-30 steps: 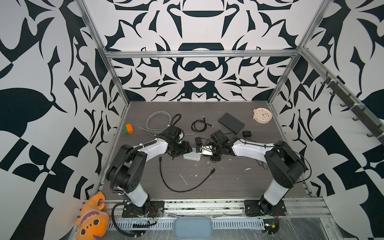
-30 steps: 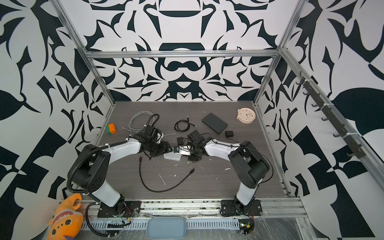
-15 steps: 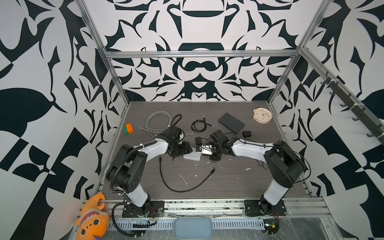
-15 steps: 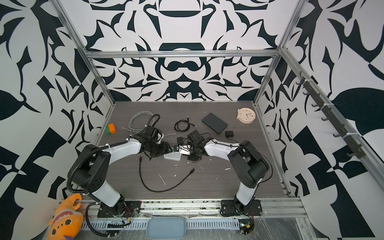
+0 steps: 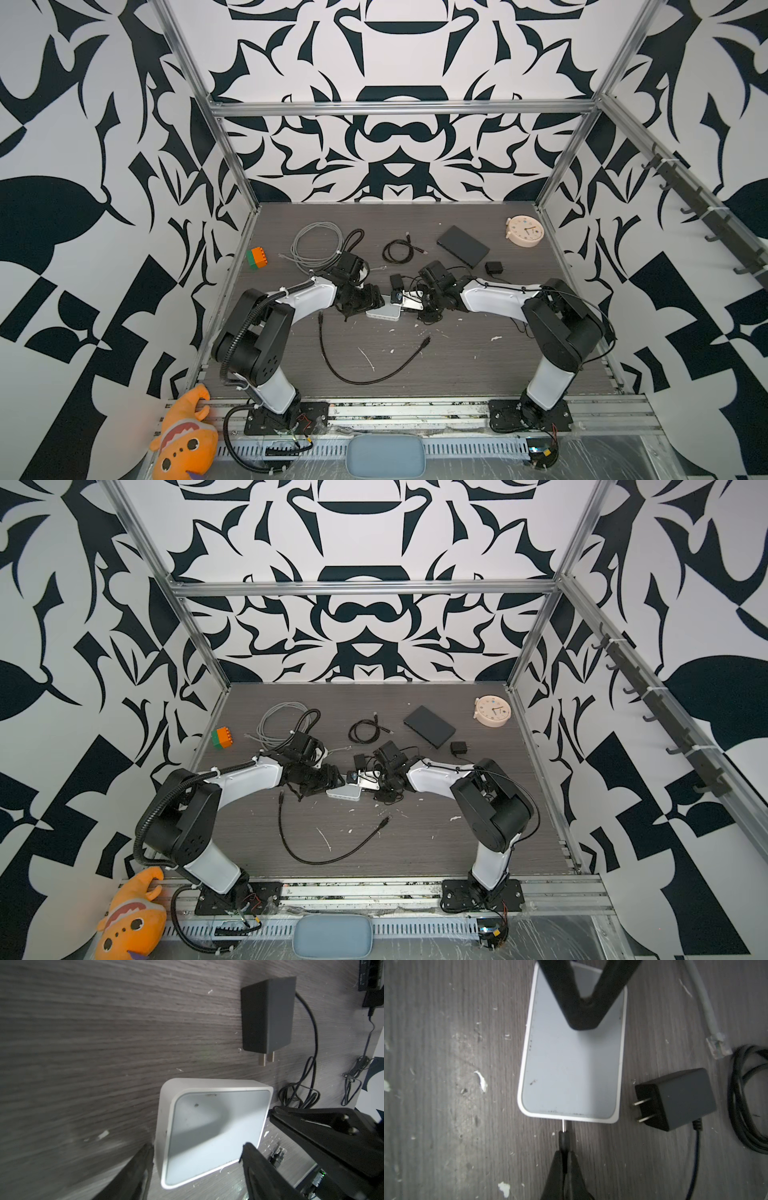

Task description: Insert the plug into the switch port

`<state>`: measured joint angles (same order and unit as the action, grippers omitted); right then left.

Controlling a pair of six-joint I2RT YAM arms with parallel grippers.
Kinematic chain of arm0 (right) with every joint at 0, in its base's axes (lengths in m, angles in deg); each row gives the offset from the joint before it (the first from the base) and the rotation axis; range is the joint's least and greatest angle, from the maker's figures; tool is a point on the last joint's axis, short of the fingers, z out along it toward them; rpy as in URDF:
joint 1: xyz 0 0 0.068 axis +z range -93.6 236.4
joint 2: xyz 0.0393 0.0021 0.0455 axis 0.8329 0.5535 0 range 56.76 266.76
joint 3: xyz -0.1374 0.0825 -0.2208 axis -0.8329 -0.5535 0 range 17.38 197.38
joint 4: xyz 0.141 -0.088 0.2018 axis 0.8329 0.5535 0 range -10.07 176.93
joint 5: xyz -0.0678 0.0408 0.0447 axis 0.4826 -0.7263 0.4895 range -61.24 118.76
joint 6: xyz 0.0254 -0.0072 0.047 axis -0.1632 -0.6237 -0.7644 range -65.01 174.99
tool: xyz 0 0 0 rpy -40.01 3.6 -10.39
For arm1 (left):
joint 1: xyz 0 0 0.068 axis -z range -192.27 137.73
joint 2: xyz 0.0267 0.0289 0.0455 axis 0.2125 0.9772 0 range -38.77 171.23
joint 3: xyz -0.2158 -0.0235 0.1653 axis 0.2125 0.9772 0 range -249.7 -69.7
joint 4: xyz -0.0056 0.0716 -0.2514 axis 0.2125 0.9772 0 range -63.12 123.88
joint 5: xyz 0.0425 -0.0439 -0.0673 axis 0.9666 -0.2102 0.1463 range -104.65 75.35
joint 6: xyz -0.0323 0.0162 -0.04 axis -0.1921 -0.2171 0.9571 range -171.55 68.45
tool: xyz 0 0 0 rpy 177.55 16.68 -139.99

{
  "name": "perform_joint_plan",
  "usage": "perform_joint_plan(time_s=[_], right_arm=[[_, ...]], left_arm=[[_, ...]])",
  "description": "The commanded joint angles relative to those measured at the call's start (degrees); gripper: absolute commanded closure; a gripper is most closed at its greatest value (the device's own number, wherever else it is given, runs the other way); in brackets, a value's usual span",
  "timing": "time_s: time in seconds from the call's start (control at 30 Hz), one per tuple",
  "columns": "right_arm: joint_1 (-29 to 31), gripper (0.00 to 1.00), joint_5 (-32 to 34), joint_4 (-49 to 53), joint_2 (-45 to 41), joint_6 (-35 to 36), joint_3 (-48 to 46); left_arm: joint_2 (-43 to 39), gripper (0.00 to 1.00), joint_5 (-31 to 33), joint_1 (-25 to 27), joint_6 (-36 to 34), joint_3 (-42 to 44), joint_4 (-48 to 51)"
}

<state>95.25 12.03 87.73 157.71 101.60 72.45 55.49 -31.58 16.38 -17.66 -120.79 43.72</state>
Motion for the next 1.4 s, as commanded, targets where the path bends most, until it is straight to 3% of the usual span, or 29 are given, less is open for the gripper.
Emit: perform_joint_plan(time_s=[0.0,0.83,1.37], right_arm=[[-0.1,1.00,-1.4,-1.2,-2.0,-1.0,1.3],[-0.6,1.00,-2.7,-3.3,-1.8,-1.6,1.7],[-0.4,1.00,-3.6,-7.0,-1.4,-1.1,0.5]], left_arm=[[0.7,0.29,-0.2,0.2,-0.8,-1.2,2.2],[1.6,0.30,-1.7,0.4,-1.3,-2.2,2.2],[5.0,0.30,-7.2,0.6,-9.3,-5.0,3.8]])
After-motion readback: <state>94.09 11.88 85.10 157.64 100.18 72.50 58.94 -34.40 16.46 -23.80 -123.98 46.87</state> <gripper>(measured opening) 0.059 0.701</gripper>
